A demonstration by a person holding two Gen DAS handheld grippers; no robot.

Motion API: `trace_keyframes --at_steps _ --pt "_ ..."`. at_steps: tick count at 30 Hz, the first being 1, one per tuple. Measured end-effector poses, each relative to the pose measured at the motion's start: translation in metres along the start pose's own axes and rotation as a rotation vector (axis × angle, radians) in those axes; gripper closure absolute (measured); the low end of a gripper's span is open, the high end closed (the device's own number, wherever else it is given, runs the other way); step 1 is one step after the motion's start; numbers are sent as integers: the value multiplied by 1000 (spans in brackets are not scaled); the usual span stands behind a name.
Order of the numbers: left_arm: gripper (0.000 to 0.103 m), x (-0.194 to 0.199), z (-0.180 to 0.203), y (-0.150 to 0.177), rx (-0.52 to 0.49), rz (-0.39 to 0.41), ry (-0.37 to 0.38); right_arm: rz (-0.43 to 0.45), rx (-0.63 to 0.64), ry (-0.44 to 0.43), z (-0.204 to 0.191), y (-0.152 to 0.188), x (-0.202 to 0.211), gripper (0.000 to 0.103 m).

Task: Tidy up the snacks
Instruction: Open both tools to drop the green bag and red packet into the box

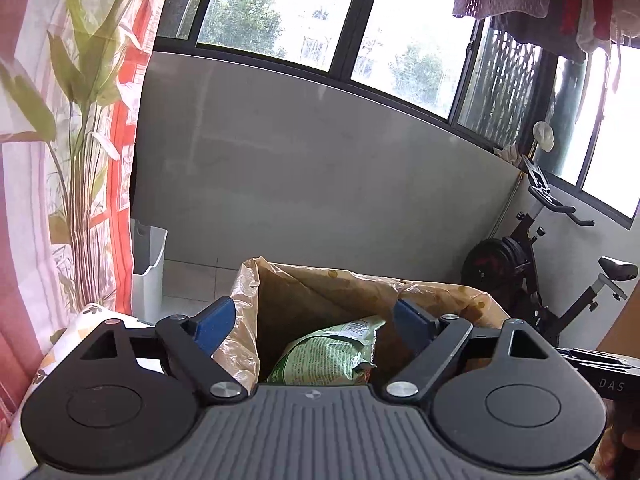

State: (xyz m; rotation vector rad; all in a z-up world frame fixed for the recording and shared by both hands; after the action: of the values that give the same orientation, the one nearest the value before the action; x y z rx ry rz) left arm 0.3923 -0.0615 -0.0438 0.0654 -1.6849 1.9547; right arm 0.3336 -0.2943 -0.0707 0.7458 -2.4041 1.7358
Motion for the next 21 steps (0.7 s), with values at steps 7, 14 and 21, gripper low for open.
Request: trace_keyframes --at_steps 7,14,21 --pt "15 46 13 11 -85 2 -10 27 36 -42 -11 9 45 55" --pt "15 86 14 44 -132 -12 -10 38 73 -55 -20 39 91 28" --pt "16 102 9 94 -128 -34 -34 -41 115 -27 -20 100 103 25"
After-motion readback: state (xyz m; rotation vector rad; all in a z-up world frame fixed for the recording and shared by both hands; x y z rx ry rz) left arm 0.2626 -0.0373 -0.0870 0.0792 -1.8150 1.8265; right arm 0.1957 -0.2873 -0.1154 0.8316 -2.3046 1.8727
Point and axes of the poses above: each gripper's, at about its wrist camera, not at the fingertips, and x roughly against the way its jaws point, z to its right, y to its underside, the point moved 8 cm from there along -x, roughly the way its jaws point, and after that the axes turned 1 degree about z, right-handed, at the moved point
